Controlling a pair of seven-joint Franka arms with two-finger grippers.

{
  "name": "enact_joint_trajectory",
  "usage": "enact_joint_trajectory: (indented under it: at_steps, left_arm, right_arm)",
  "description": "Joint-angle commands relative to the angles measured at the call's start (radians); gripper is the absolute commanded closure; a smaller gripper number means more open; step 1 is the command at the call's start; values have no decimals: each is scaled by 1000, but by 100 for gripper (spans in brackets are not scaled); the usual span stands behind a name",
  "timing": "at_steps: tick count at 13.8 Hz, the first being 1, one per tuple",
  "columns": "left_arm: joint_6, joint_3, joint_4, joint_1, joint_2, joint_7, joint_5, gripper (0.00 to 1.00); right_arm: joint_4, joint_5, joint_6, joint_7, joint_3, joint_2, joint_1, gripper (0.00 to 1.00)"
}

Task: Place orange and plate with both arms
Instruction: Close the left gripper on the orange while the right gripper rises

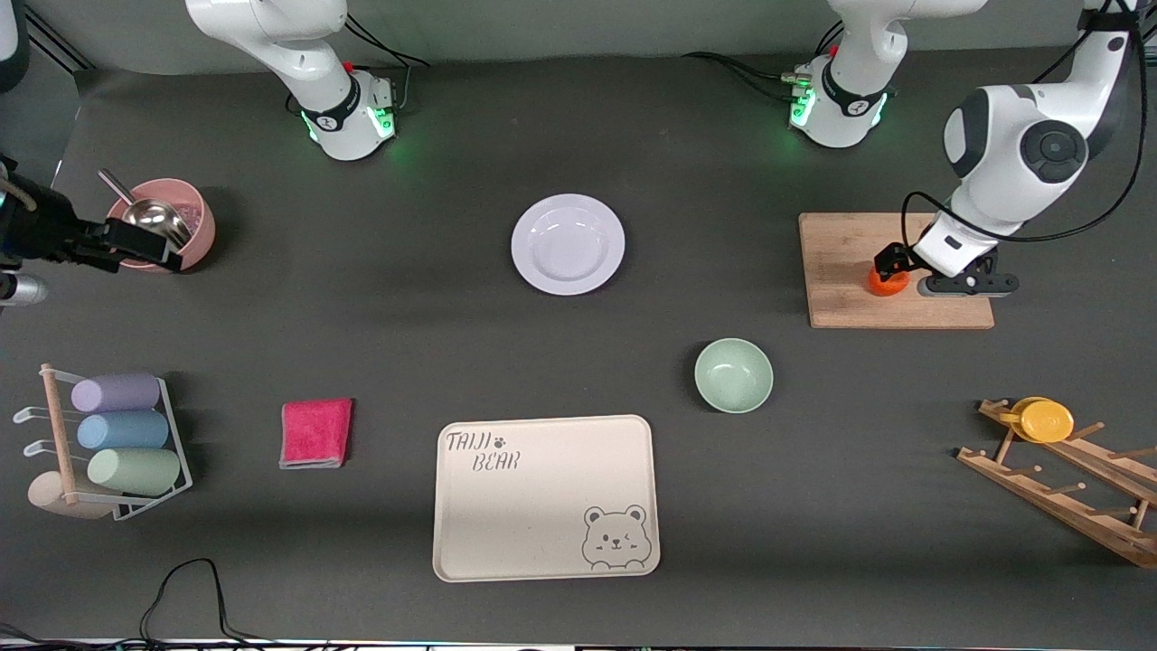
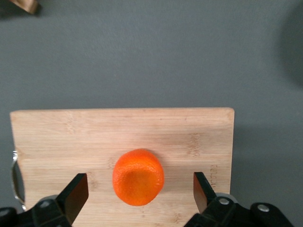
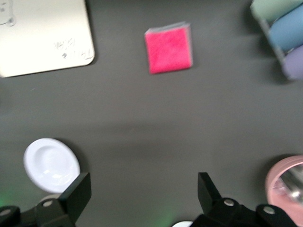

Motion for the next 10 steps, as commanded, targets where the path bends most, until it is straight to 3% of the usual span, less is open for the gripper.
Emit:
enact_joint_trajectory:
  at_steps: [1, 3, 7, 10]
  left_arm:
    - [41, -2, -22, 0, 24, -31, 23, 1]
    - [113, 1, -60, 2, 48, -44, 23, 1]
    - [194, 1, -71, 13, 125, -44, 23, 1]
    - [205, 1, -82, 13, 153, -44, 25, 1]
  right_arm:
    - [-228, 91, 45, -55, -12, -183, -3, 0]
    - [-332, 200, 39, -100, -56, -253, -1, 0]
    - [-480, 375, 28, -146, -79, -326, -1, 0]
    - [-520, 484, -54, -203, -108, -340, -1, 0]
